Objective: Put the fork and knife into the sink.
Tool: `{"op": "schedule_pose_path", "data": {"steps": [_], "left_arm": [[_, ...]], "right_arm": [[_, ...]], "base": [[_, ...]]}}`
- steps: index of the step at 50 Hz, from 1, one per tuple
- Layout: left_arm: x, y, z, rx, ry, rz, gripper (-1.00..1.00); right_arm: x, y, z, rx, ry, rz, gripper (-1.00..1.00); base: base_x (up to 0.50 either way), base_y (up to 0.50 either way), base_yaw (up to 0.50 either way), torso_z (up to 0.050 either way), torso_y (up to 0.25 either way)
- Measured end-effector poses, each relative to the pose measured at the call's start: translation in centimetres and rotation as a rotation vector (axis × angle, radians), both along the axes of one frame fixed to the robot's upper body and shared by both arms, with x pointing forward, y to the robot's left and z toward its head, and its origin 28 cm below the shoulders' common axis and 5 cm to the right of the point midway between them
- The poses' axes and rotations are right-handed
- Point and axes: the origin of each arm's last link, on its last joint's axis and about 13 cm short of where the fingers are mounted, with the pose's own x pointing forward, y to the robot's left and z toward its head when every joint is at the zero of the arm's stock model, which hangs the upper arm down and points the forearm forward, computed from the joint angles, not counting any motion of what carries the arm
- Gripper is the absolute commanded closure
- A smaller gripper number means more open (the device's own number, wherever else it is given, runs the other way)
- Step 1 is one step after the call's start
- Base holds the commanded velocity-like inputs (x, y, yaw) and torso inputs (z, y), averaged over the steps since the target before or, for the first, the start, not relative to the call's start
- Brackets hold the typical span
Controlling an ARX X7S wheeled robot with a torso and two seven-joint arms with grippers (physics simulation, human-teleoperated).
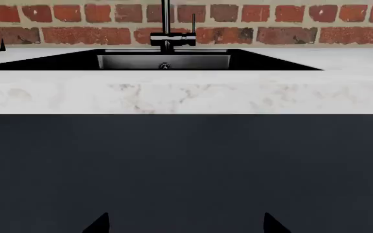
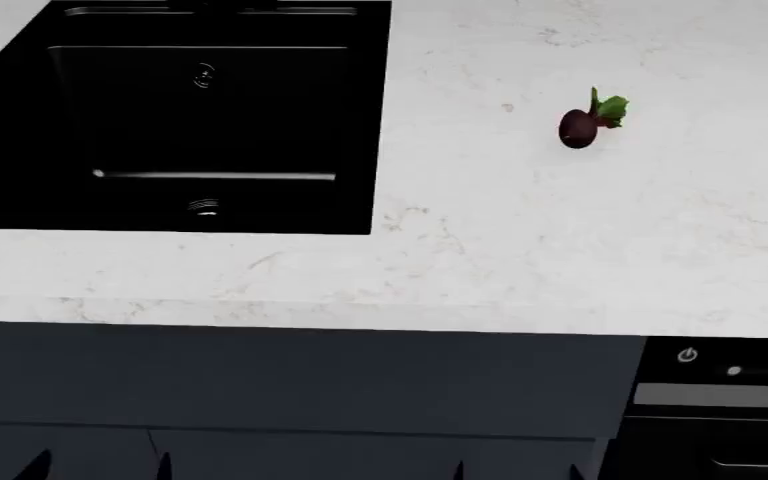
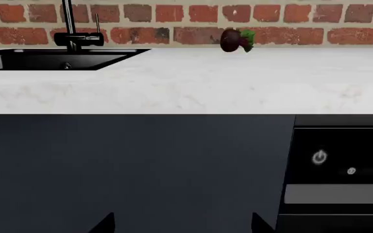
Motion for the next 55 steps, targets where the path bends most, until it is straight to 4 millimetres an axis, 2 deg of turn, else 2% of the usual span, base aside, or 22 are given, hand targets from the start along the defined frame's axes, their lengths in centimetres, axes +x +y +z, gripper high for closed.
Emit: {"op": "schedule_pose_path", "data": {"steps": [2,30,34,42,55], "left_arm": [[-0.4,0.3,-0.5,-0.012,0.018,0.0,-1.0],[-0.1,0.2,0.0,-0.001,0.006,0.01,-1.0],[-0.1,0.1,0.5,0.001,0.002,0.01,-1.0],[0.4,0.2,2.9,0.035,-0.015,0.016,-1.0],[2.7,1.0,8.3,0.1,-0.051,0.033,-1.0]], "right_arm": [[-0.4,-0.3,-0.5,0.012,0.014,0.0,-1.0],[0.0,0.1,0.0,0.001,0.002,0.004,-1.0],[0.0,0.1,0.3,0.003,-0.006,0.006,-1.0],[0.3,-0.3,2.6,-0.017,-0.065,0.015,-1.0],[1.8,-1.9,8.2,-0.062,-0.141,-0.002,-1.0]], "base": [[0.0,0.0,0.0,0.0,0.0],[0.0,0.0,0.0,0.0,0.0],[0.0,0.0,0.0,0.0,0.0],[0.0,0.0,0.0,0.0,0.0],[0.0,0.0,0.0,0.0,0.0]]}}
